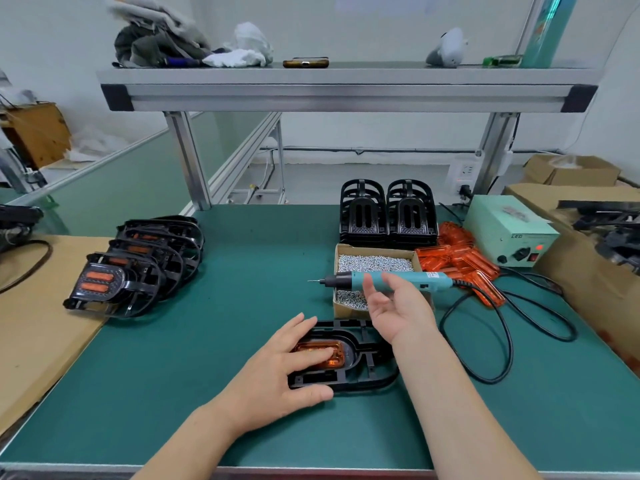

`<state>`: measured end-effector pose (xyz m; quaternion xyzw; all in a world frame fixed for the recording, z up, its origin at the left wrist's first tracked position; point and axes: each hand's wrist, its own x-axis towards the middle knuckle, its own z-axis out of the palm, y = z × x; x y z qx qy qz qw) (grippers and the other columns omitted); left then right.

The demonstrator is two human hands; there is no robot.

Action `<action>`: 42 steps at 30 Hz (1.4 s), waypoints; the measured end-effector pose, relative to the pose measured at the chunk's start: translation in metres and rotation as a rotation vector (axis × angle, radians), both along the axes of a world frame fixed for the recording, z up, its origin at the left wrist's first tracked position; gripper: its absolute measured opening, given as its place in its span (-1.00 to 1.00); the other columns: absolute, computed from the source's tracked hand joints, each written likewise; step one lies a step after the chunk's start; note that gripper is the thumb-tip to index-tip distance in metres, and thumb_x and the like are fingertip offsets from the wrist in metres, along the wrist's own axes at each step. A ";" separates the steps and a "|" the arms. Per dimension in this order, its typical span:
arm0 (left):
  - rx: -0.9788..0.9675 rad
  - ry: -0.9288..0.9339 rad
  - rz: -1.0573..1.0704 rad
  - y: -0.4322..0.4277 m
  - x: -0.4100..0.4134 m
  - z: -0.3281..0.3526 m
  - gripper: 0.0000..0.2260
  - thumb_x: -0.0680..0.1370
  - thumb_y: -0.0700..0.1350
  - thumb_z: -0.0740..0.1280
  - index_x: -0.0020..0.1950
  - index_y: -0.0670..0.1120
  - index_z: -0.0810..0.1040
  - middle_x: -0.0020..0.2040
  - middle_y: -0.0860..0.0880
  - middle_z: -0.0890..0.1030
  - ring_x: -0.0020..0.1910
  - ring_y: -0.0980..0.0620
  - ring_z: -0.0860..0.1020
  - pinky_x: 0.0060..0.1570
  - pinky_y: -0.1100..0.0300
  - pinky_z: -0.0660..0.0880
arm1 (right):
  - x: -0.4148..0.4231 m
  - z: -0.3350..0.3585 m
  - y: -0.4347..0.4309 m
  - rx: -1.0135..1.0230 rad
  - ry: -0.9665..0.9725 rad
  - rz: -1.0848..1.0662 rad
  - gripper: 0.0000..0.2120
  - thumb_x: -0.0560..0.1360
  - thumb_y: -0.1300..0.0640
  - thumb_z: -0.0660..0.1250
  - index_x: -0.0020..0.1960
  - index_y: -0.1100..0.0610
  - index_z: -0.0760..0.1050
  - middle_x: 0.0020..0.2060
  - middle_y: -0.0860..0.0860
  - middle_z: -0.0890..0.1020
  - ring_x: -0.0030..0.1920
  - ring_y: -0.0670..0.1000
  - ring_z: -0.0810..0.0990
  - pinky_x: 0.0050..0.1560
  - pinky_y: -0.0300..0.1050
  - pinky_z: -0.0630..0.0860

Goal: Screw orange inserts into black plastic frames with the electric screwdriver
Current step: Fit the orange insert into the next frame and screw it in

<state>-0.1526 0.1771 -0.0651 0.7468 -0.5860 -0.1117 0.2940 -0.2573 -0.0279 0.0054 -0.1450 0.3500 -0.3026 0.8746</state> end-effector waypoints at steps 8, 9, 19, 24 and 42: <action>0.023 -0.020 -0.018 -0.002 -0.004 0.007 -0.46 0.46 0.46 0.25 0.40 0.33 0.43 0.59 0.24 0.05 0.57 0.28 -0.14 0.55 0.20 -0.02 | 0.008 -0.003 -0.009 0.091 -0.004 -0.035 -0.71 0.62 0.16 0.35 0.31 0.15 0.42 0.31 0.19 0.46 -0.40 0.06 0.70 -0.66 -0.34 0.29; 0.029 -0.023 -0.033 -0.004 -0.007 0.009 -0.45 0.47 0.44 0.26 0.41 0.30 0.44 0.60 0.22 0.05 0.57 0.28 -0.15 0.55 0.21 -0.04 | 0.008 -0.002 -0.008 0.064 0.011 -0.025 -0.78 0.62 0.13 0.36 0.21 0.16 0.43 0.24 0.17 0.51 -0.41 0.04 0.69 -0.67 -0.34 0.27; -0.255 -0.149 0.071 -0.043 -0.027 0.027 -0.56 0.64 0.19 0.16 0.37 -0.02 0.56 0.47 0.05 0.42 0.55 0.13 0.20 0.53 0.15 0.11 | -0.001 0.003 -0.025 -0.316 0.214 -0.072 -0.58 0.51 -0.25 0.40 0.19 0.03 0.54 -0.09 0.00 0.66 -0.29 -0.12 0.55 -0.38 -0.21 0.36; -0.084 -0.258 0.090 -0.073 -0.007 0.029 -0.60 0.69 -0.01 0.16 0.51 -0.09 0.38 0.52 0.04 0.36 0.58 0.04 0.13 0.55 0.08 0.05 | -0.007 0.005 -0.029 -0.254 -0.020 -0.189 -0.71 0.55 -0.10 0.42 0.13 0.07 0.52 -0.14 0.06 0.63 -0.37 -0.11 0.65 -0.50 -0.29 0.45; 0.063 -0.317 0.109 -0.109 0.009 0.060 -0.80 0.64 -0.05 0.28 0.13 0.02 0.69 0.01 0.04 0.67 0.10 -0.02 0.44 0.20 0.04 0.38 | -0.019 0.012 -0.041 -0.480 -0.090 -0.304 -0.70 0.50 0.14 0.50 0.18 0.06 0.50 -0.38 -0.05 0.58 -0.37 -0.10 0.56 -0.29 -0.20 0.57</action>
